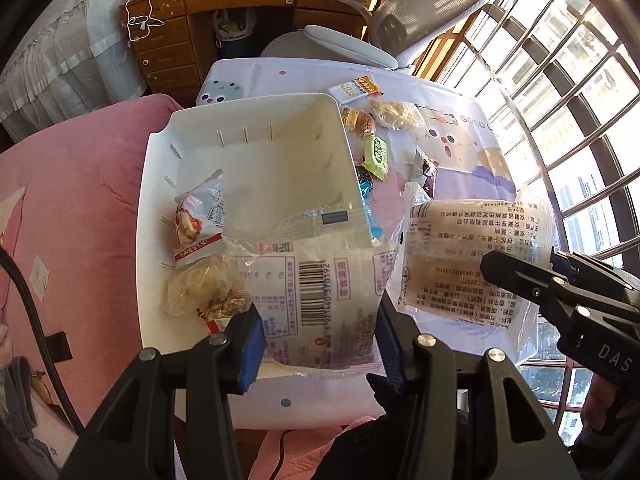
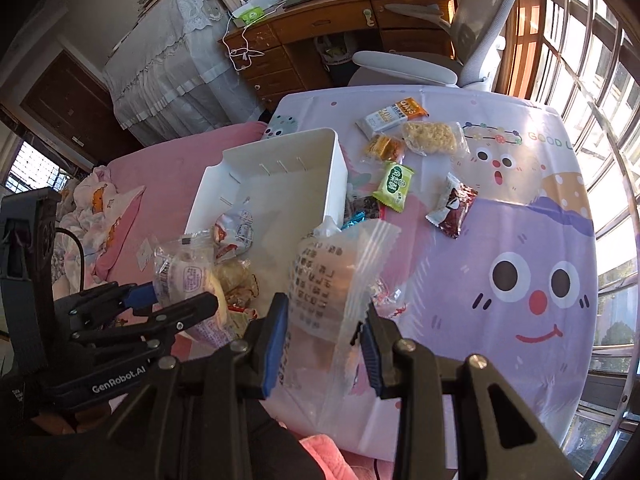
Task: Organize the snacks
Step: 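Carry both bags over the white tray and open both tools to drop them, then move both tools back from the tray over the snack pile, then grasp the green snack packet with the left tool, then carry the green packet into the white tray and open the left tool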
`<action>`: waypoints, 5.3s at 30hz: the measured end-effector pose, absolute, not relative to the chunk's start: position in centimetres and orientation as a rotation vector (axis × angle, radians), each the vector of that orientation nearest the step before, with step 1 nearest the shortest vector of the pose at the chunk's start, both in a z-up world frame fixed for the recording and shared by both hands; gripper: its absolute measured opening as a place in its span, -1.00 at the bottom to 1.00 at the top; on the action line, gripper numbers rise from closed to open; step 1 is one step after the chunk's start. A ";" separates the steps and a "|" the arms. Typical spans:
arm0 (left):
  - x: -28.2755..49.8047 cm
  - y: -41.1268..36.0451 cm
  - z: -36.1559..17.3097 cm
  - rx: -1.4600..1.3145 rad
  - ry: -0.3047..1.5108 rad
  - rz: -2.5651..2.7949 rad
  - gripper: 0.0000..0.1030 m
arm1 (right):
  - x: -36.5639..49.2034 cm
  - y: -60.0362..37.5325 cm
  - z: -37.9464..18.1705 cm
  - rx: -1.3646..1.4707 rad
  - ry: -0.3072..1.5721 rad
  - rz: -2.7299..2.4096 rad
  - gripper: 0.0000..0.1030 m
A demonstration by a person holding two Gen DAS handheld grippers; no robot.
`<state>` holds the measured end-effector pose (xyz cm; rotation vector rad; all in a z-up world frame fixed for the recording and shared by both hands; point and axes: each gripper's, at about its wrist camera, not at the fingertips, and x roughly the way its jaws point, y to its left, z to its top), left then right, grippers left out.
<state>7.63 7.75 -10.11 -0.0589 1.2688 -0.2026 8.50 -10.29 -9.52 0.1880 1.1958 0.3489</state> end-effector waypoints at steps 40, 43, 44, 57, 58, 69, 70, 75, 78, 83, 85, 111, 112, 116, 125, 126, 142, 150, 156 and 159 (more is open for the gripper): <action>11.1 11.2 -10.3 -0.013 1.238 -0.433 0.51 | 4.2 -8.9 -13.9 0.377 1.142 0.086 -0.11; 11.8 10.1 -9.9 -0.006 1.229 -0.451 0.51 | 3.8 -10.0 -14.4 0.372 1.114 0.080 -0.11; 12.1 9.7 -9.8 0.001 1.225 -0.455 0.51 | 3.8 -10.2 -14.5 0.361 1.101 0.079 -0.11; 17.8 3.1 -9.1 0.059 1.273 -0.500 0.51 | 4.7 -11.8 -17.9 0.118 1.013 0.177 -0.11; 18.3 2.5 -9.2 0.051 1.287 -0.505 0.51 | 4.8 -11.8 -18.3 0.092 1.011 0.188 -0.11; 24.4 -4.1 -12.6 0.131 1.419 -0.456 0.51 | 6.5 -11.7 -22.6 -0.089 1.003 0.346 -0.12; 24.9 -4.7 -13.1 0.143 1.433 -0.447 0.51 | 6.7 -11.7 -22.9 -0.100 0.998 0.363 -0.12; 27.2 -7.5 -16.0 0.203 1.517 -0.407 0.51 | 8.0 -11.6 -24.5 -0.134 0.997 0.450 -0.12; 28.4 -9.1 -17.8 0.249 1.556 -0.385 0.51 | 8.9 -11.6 -25.5 -0.136 0.999 0.488 -0.12; 29.8 -12.5 -20.7 0.340 1.597 -0.362 0.51 | 10.2 -11.8 -26.9 -0.097 1.015 0.526 -0.12; 30.2 -13.5 -21.8 0.363 1.612 -0.353 0.51 | 10.6 -11.9 -27.4 -0.082 1.023 0.543 -0.12; 32.8 -17.1 -30.1 0.513 1.701 -0.154 -0.12 | 12.6 -11.9 -29.3 -0.004 0.999 0.683 0.24; 33.0 -17.0 -30.2 0.503 1.706 -0.154 -0.13 | 12.7 -11.8 -29.3 -0.005 0.997 0.684 0.24; 33.3 -16.6 -30.3 0.451 1.723 -0.172 -0.30 | 12.7 -11.8 -29.4 -0.011 0.987 0.686 0.22; 33.7 -14.5 -30.6 0.379 1.729 -0.168 -0.31 | 12.7 -11.4 -29.2 -0.026 0.986 0.698 0.07; 33.8 -14.1 -30.6 0.370 1.729 -0.170 -0.31 | 12.8 -11.4 -29.2 -0.028 0.988 0.701 0.06; 32.5 -11.7 -25.7 0.265 1.684 -0.254 -0.31 | 12.6 -11.2 -28.7 -0.043 1.017 0.690 -0.34; 30.6 -10.3 -20.9 0.224 1.619 -0.301 -0.31 | 12.4 -11.1 -27.7 -0.034 1.018 0.646 -0.34; 29.0 -9.6 -16.4 0.193 1.567 -0.310 -0.31 | 12.2 -11.6 -26.1 -0.033 0.996 0.564 -0.97; 27.9 -8.6 -14.7 0.167 1.542 -0.304 -0.31 | 12.1 -12.0 -25.4 -0.035 0.985 0.524 -1.00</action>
